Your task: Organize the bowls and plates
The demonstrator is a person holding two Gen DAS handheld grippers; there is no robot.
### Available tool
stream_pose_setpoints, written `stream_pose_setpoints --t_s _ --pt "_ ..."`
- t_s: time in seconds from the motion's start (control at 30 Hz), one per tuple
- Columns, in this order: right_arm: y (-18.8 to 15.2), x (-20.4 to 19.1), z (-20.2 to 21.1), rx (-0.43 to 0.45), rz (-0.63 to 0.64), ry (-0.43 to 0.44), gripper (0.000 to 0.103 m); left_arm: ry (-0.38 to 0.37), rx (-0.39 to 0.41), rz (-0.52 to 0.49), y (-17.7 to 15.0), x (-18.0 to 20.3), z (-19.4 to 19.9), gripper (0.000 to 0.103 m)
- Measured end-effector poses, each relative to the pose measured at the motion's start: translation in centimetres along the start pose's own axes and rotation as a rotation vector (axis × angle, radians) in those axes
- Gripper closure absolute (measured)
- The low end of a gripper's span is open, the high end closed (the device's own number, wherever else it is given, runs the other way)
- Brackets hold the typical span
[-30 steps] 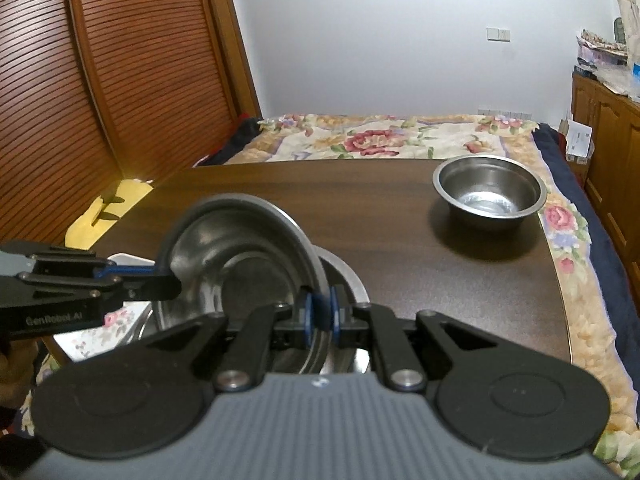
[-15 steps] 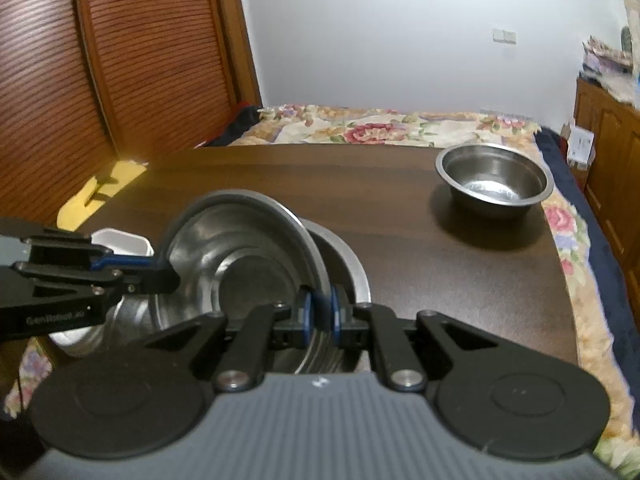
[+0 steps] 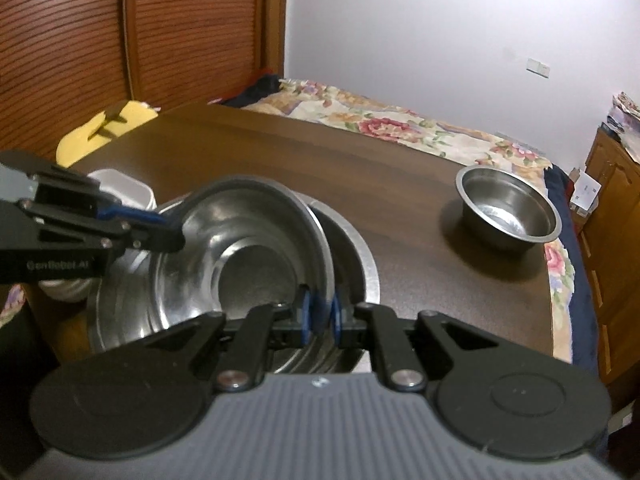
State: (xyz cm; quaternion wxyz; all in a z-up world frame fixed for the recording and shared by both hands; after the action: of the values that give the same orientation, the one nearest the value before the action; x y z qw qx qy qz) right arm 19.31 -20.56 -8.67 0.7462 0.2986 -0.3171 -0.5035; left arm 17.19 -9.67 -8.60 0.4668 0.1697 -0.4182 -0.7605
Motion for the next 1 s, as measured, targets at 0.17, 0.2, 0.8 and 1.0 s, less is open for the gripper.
stream_pose_setpoints --t_s 0.17,0.2,0.8,1.0 --pt "0.2 -0.2 -0.1 -0.015 0.027 -0.001 0.089 0.002 0.019 0.009 0.2 -0.2 0.4 0.090" --pt "0.2 -0.3 -0.1 -0.018 0.032 -0.001 0.089 0.003 0.026 0.012 0.3 -0.2 0.6 0.090" --pt "0.9 -0.4 0.7 -0.013 0.043 -0.012 0.087 0.000 0.089 0.031 1.5 -0.2 2.0 0.090" --pt "1.4 0.2 1.0 0.017 0.017 -0.018 0.087 0.000 0.100 0.029 1.6 -0.2 2.2 0.074"
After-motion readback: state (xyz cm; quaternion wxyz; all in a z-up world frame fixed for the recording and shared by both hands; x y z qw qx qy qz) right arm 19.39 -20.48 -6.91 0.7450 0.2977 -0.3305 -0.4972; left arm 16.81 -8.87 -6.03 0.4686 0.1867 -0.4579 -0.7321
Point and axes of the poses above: each gripper's, at about its wrist camera, not at the fingertips, and z roughly against the way its jaws point, x to its right, y to its top, the point moved 8 cm from there along -z, roughly the way its jaws point, and after that the axes turned 9 degrees about -y, right-handed, at the moved point
